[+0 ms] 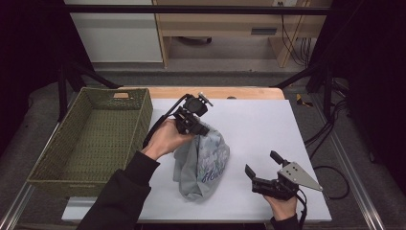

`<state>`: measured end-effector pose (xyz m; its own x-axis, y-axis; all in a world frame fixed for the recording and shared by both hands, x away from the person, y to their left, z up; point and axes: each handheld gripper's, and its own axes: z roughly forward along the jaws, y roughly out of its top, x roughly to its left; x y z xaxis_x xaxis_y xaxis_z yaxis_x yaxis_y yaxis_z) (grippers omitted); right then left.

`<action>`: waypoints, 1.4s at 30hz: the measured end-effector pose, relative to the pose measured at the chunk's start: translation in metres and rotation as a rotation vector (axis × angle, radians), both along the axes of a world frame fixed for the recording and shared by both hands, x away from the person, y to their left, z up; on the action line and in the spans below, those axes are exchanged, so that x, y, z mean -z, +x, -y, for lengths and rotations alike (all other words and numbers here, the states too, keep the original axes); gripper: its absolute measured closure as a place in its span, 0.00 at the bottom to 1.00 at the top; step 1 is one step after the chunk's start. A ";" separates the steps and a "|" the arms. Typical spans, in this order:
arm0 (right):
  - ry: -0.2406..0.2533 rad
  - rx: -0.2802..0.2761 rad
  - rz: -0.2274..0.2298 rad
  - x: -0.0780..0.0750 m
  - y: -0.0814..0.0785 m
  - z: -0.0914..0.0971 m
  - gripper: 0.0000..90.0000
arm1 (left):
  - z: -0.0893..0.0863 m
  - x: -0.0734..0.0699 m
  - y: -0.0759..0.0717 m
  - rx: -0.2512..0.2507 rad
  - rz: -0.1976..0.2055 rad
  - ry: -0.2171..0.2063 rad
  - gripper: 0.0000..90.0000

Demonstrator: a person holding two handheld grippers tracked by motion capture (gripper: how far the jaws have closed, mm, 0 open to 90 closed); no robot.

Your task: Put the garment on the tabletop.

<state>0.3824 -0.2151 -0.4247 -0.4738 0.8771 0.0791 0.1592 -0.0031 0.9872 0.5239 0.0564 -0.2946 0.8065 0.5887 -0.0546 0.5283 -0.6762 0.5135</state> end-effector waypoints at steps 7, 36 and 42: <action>-0.010 -0.002 0.011 0.001 0.001 0.000 0.02 | 0.000 0.040 0.002 0.004 -0.006 -0.009 0.90; 0.003 -0.002 -0.002 0.000 0.000 0.001 0.02 | -0.016 0.042 -0.017 -0.098 0.191 -0.190 0.06; 0.004 0.003 0.000 -0.001 0.000 0.003 0.02 | -0.034 0.034 -0.032 -0.104 0.253 -0.290 0.05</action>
